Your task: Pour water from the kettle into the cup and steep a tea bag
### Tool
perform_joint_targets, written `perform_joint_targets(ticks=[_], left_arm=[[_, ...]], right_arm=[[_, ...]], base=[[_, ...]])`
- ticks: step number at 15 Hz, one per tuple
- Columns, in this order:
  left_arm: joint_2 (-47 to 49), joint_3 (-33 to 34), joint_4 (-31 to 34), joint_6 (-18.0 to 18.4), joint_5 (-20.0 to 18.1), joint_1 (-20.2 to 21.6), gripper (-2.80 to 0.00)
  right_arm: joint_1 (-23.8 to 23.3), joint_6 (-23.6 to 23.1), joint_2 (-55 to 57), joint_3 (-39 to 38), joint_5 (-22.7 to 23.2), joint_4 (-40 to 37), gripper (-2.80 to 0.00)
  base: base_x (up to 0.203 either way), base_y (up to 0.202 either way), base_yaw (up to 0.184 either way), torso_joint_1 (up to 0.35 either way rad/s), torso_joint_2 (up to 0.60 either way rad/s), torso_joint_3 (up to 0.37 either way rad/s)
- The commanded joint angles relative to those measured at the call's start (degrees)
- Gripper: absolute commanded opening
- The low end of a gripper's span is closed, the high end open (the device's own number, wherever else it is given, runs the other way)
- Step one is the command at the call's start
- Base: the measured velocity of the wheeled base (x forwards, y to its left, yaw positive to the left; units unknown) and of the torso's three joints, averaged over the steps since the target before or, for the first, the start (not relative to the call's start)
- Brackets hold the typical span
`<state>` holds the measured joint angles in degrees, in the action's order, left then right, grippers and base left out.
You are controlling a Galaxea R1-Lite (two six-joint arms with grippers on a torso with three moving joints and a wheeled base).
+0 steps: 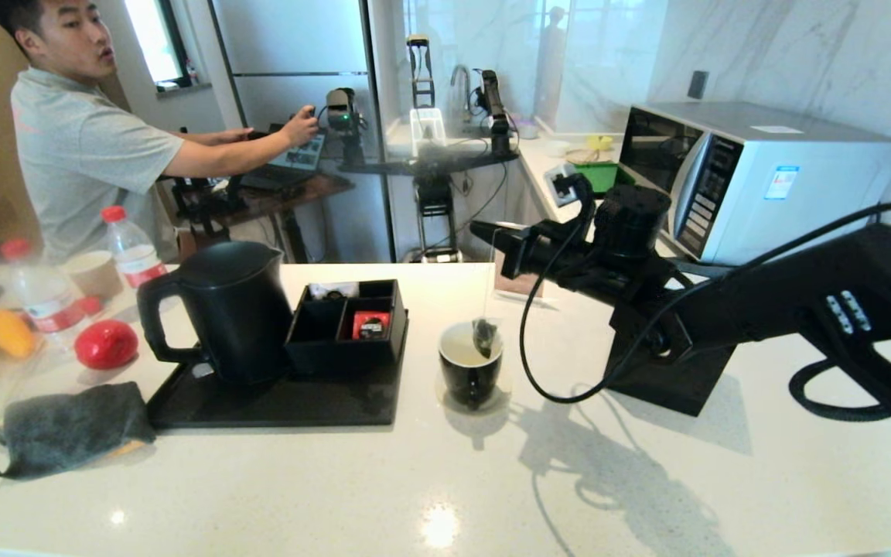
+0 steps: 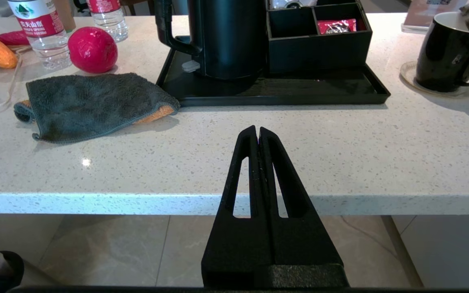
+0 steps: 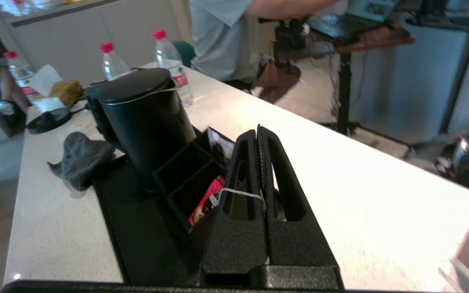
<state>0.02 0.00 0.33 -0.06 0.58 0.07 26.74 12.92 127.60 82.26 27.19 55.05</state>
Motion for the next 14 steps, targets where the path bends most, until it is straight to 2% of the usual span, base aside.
perform_joint_targets(ticks=[1, 6, 12, 14], left_arm=[[-0.02, 0.0, 0.02, -0.03, 0.03, 0.01, -2.8], [-0.02, 0.0, 0.02, -0.03, 0.03, 0.01, -2.8], [-0.02, 0.0, 0.02, -0.03, 0.03, 0.01, -2.8], [-0.02, 0.0, 0.02, -0.03, 0.03, 0.01, -2.8]], right_arm=[[0.91, 0.1, -3.7, -1.54, -3.68, -4.38, -2.8], [5.08, 1.17, -5.39, -3.17, -16.87, -10.59, -2.8], [9.3, 1.88, -4.75, -10.04, -28.47, -9.87, -2.8], [10.66, 5.23, -3.64, -10.62, -30.4, -8.17, -2.8]], base=[[0.0, 0.0, 0.0, 0.0, 0.0, 0.0], [0.0, 0.0, 0.0, 0.0, 0.0, 0.0], [0.0, 0.0, 0.0, 0.0, 0.0, 0.0], [0.0, 0.0, 0.0, 0.0, 0.0, 0.0]])
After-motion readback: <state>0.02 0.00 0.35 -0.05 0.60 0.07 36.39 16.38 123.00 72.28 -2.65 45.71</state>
